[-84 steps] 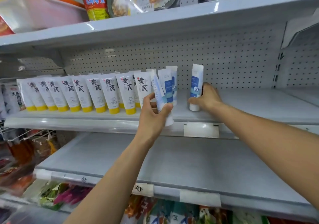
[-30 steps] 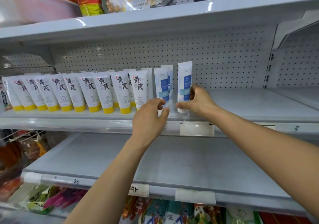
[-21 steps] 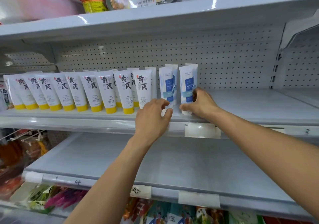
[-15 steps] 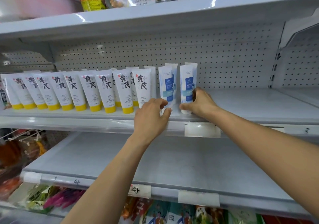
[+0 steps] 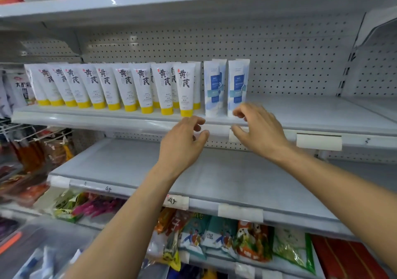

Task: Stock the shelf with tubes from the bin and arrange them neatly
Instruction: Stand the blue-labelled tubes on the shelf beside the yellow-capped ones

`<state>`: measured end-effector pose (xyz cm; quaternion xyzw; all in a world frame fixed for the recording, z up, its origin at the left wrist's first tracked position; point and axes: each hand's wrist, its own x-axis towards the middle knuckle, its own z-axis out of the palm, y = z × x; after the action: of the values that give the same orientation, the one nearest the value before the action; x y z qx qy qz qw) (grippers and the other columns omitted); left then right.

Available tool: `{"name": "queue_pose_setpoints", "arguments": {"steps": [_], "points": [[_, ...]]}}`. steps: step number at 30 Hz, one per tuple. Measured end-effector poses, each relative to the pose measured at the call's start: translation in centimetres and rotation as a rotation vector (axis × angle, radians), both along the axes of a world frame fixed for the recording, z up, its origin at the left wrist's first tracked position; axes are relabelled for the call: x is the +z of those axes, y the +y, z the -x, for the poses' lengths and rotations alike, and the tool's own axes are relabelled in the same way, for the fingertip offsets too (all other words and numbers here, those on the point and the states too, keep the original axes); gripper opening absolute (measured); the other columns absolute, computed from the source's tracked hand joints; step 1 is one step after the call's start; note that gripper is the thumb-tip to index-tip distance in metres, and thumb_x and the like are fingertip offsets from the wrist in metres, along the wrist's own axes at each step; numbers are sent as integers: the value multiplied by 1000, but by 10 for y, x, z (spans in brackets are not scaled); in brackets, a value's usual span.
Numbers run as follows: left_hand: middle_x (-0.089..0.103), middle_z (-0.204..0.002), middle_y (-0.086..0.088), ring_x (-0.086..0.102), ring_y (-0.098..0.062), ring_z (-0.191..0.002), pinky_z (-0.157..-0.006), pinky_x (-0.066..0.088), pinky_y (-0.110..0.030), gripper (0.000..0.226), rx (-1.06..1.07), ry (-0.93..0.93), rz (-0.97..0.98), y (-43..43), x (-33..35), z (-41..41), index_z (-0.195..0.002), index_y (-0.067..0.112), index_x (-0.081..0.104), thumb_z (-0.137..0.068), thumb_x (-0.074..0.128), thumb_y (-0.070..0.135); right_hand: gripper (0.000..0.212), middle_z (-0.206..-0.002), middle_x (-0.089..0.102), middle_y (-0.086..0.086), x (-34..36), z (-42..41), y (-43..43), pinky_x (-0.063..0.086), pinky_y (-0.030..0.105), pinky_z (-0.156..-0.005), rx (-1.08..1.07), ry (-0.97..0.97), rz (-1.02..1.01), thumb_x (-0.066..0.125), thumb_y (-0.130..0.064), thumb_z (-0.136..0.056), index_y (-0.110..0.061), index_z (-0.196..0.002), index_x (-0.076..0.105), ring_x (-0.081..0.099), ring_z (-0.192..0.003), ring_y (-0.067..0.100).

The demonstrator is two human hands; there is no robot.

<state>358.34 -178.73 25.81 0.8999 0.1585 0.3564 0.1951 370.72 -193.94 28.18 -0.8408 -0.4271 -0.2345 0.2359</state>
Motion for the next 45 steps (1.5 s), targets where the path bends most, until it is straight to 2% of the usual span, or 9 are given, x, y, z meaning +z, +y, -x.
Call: {"name": "queue_pose_setpoints", "arguments": {"steps": [12,19,27,29,32,34,40,42,45], "points": [[63,-102,12,62,-8,-81,-76,53,-34,29,173,191,141,73,-78,133,-120,28,60,-93,55,40,27,-121,57,-4,-73,106,95,35,38,-99,326,28,194,54,-32,-91,-23,-117,53,48,-116,17],[69,-96,1,63,-24,-89,-83,51,-39,25,331,239,345,216,-137,221,-114,18,65,-92,60,29,20,-110,60,-5,-140,175,253,37,35,-87,513,122,305,53,-34,-91,-24,-108,55,51,-105,18],[65,-92,-2,66,-25,-84,-84,54,-45,19,511,305,745,401,-244,327,-110,19,64,-93,59,25,18,-108,65,-3,-241,255,454,44,34,-83,587,399,557,56,-29,-86,-24,-103,59,57,-104,22],[66,-90,-4,66,-24,-78,-77,55,-40,14,543,324,849,431,-273,345,-106,17,64,-94,59,21,19,-104,66,-3,-270,267,485,47,33,-79,573,476,620,56,-29,-84,-24,-102,60,59,-100,22],[66,-79,4,63,-5,-57,-57,46,-26,15,561,334,1013,461,-315,362,-107,14,64,-94,58,19,16,-102,65,-2,-314,277,521,48,36,-79,591,514,759,56,-27,-83,-23,-98,59,59,-97,24],[65,-76,7,61,-2,-53,-55,44,-23,16,580,334,1116,475,-343,364,-108,13,64,-94,57,19,16,-105,63,-3,-342,280,540,46,33,-77,601,522,855,55,-27,-83,-25,-99,56,57,-100,24],[66,-81,-16,64,-32,-69,-73,54,-35,27,682,444,1372,502,-428,340,-113,6,61,-91,61,21,32,-126,55,3,-425,283,592,39,31,-79,615,468,1154,56,-24,-87,-21,-118,53,51,-115,26],[66,-105,-22,67,-38,-91,-85,54,-39,35,707,588,1342,504,-459,328,-120,9,56,-91,59,27,35,-129,54,5,-455,284,606,43,33,-86,625,414,1224,55,-20,-87,-18,-121,52,49,-118,28],[58,-126,-18,57,-36,-112,-85,44,-31,44,706,873,1155,502,-507,313,-129,4,43,-92,51,26,39,-131,51,6,-499,284,623,42,33,-92,641,261,1314,56,-16,-87,-17,-126,50,46,-122,27]]}}
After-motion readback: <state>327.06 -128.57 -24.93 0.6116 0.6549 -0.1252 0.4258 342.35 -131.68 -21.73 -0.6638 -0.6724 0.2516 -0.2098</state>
